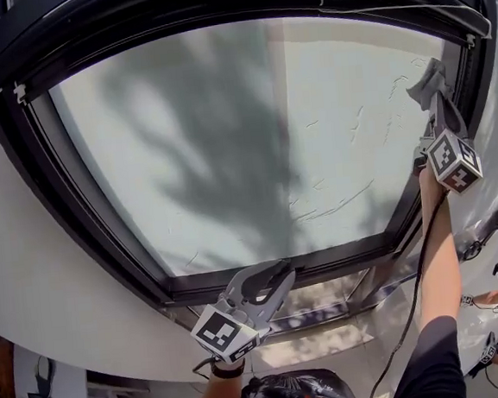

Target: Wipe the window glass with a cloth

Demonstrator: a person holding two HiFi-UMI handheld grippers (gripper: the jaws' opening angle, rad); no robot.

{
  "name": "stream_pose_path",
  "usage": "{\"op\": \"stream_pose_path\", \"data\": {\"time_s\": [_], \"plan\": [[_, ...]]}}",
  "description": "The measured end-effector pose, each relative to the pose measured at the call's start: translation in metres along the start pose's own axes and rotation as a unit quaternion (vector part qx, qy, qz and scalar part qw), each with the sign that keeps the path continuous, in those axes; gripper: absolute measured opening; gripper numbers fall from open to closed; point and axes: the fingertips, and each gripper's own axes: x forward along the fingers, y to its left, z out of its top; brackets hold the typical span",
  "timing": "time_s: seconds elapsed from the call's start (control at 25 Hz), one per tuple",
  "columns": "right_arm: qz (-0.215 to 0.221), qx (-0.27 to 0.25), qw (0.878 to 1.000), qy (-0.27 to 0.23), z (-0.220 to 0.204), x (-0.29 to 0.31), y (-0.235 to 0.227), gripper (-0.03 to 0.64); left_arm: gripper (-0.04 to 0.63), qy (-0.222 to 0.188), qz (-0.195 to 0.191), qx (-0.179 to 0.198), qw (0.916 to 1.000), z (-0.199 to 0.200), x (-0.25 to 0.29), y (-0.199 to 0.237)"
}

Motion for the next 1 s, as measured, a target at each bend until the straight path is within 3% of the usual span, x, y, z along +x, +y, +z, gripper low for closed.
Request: {"op": "stream_pose_path", "data": {"time_s": [0.12, 0.24, 0.32, 0.44, 0.6, 0.76, 0.84, 1.0], "plan": [[0.081, -0.006, 0.997, -0.020, 0.003, -0.001, 0.074, 0.025, 0.063, 0.001, 0.032, 0.007, 0.9995, 0.003, -0.017, 0.007], [0.204, 0.010, 0.978, -0.034, 0.002, -0.008, 0.196, 0.025, 0.063, -0.001, 0.077, 0.015, 0.9969, 0.010, -0.046, 0.023], [0.299, 0.040, 0.953, -0.030, -0.002, -0.023, 0.291, 0.025, 0.063, -0.003, 0.115, 0.024, 0.9931, 0.015, -0.073, 0.035], [0.425, 0.097, 0.900, -0.011, -0.009, -0.058, 0.430, 0.025, 0.063, -0.003, 0.178, 0.038, 0.9833, 0.023, -0.123, 0.052], [0.517, 0.124, 0.847, 0.008, -0.015, -0.110, 0.569, 0.025, 0.063, -0.006, 0.234, 0.043, 0.9713, 0.031, -0.183, 0.062], [0.589, 0.147, 0.793, 0.044, -0.028, -0.158, 0.653, 0.025, 0.063, -0.007, 0.272, 0.039, 0.9615, 0.033, -0.216, 0.071], [0.602, 0.140, 0.785, 0.054, -0.036, -0.167, 0.665, 0.025, 0.063, -0.006, 0.270, 0.032, 0.9623, 0.030, -0.216, 0.074], [0.558, 0.146, 0.814, 0.067, -0.051, -0.132, 0.618, 0.025, 0.063, -0.002, 0.242, 0.021, 0.9701, 0.024, -0.197, 0.077]]}}
